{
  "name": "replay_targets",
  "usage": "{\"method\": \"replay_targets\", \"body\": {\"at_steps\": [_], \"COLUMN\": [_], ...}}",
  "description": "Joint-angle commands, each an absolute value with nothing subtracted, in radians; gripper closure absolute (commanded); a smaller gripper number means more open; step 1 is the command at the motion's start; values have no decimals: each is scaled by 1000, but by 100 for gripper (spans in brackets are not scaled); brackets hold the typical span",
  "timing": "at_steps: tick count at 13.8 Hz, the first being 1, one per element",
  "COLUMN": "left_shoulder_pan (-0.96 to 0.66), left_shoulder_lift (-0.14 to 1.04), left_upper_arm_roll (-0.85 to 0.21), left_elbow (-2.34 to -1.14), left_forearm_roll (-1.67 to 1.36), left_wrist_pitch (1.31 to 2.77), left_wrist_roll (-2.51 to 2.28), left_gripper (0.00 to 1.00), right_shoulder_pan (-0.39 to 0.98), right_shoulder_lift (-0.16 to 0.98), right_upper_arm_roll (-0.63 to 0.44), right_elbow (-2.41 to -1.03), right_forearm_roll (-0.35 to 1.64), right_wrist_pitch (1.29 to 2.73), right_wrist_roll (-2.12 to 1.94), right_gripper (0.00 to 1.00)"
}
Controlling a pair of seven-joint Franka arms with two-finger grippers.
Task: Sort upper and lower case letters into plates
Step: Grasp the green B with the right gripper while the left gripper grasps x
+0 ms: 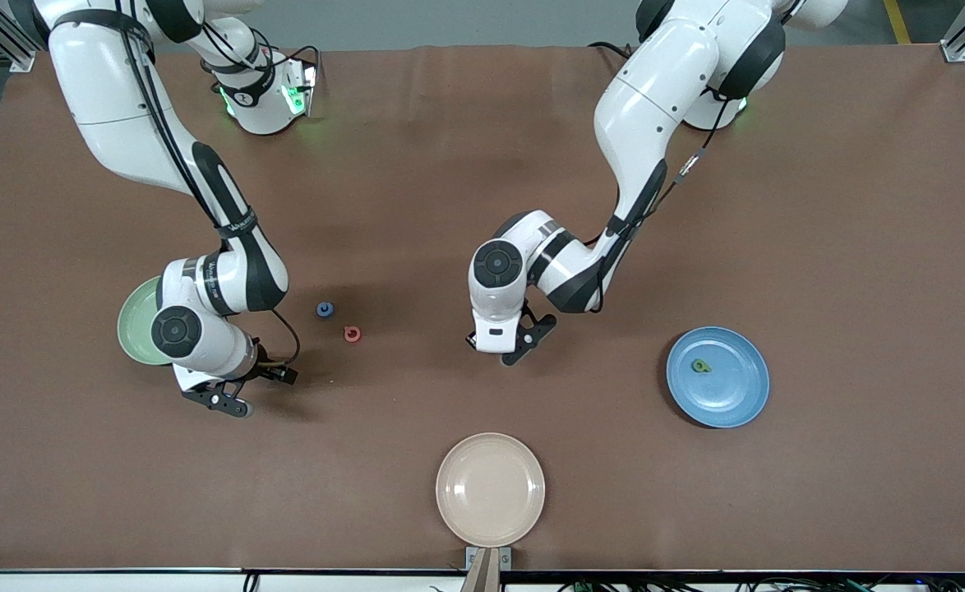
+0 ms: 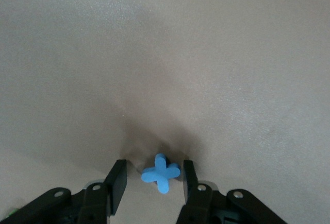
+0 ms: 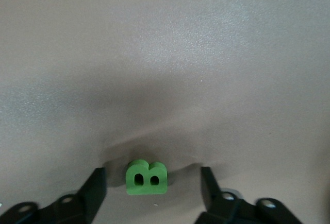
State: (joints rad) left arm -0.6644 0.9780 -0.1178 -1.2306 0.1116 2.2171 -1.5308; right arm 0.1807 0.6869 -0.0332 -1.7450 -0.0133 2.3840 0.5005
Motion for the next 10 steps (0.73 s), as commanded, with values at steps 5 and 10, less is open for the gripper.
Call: {"method": "replay_targets", "body": {"at_steps": [5,10], "left_shoulder_pan": [-672,-667], "left_shoulder_lift": [1015,999], "left_upper_arm_roll": [-117,-103], "left_elbow": [-1192,-1196], "left_forearm_roll": [97,97], "left_wrist_pitch": [2204,2195], "left_wrist_roll": [-1537,-1542], "left_gripper": [68,100], "right_shoulder_pan": [173,170], "right_shoulder_lift": [696,696], "right_upper_arm_roll": [-31,-31], "right_elbow": [-1733,-1733], "right_forearm_roll": [-20,-15], "right_wrist_pitch": [2381,2381], "right_wrist_roll": [522,517], "right_gripper": [42,49]}}
